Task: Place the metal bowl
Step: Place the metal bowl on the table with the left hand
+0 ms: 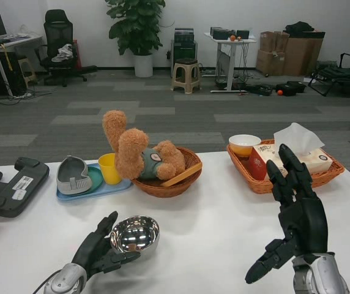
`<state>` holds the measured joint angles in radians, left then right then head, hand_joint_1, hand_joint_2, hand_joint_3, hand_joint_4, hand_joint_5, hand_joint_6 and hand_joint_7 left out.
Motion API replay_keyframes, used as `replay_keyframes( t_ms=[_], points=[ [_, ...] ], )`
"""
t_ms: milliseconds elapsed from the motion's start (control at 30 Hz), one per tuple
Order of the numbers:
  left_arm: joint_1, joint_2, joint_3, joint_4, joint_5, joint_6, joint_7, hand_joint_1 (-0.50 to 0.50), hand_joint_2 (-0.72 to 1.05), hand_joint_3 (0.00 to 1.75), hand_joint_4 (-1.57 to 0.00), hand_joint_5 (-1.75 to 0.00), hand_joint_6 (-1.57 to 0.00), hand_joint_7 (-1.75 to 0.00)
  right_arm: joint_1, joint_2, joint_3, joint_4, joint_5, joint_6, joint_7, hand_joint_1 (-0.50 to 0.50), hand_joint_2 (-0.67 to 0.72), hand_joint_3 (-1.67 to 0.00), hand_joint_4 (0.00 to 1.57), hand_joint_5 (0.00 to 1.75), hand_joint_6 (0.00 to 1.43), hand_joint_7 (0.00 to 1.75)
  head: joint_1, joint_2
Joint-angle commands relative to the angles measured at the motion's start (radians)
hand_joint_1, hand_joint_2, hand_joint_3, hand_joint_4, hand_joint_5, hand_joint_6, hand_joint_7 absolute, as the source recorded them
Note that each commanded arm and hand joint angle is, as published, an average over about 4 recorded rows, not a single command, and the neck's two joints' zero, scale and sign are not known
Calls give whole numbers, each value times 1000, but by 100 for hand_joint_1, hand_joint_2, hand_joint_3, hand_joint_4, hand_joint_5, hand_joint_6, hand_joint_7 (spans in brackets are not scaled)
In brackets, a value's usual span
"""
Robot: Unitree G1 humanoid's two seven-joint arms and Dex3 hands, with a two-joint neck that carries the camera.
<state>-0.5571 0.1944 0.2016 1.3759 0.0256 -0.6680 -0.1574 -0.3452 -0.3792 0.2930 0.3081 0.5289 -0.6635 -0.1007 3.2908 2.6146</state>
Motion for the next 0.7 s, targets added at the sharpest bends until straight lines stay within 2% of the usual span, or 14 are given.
replay_keyframes(
  t_ms=[33,233,367,467,567,700],
  points=[
    [9,6,1,8,107,-2,53,-50,105,7,0,-103,0,0,6,2,-3,-10,5,-16,-1,-12,72,0,0,19,0,21,0,-6],
    [12,12,3,8,200,-12,90,-50,105,9,0,-103,0,0,6,2,-5,-11,5,-16,-1,-12,72,0,0,19,0,21,2,-13],
    [21,18,6,8,224,-27,91,-50,105,2,0,-103,0,0,6,2,-5,-11,5,-16,-1,-12,72,0,0,19,0,21,8,-22],
    [26,21,12,8,227,-38,86,-50,100,7,0,-103,0,0,6,2,-3,-10,6,-16,-1,-12,72,0,0,19,0,21,10,-26],
    [29,23,28,9,219,-51,75,-50,85,4,0,-98,0,0,6,2,-3,-10,6,-18,-1,-11,72,0,0,19,0,21,12,-28],
    [31,23,87,16,198,-52,15,-49,43,4,0,-103,0,0,6,1,-3,-10,8,-18,-1,-9,72,0,0,19,0,21,15,-32]
  ],
)
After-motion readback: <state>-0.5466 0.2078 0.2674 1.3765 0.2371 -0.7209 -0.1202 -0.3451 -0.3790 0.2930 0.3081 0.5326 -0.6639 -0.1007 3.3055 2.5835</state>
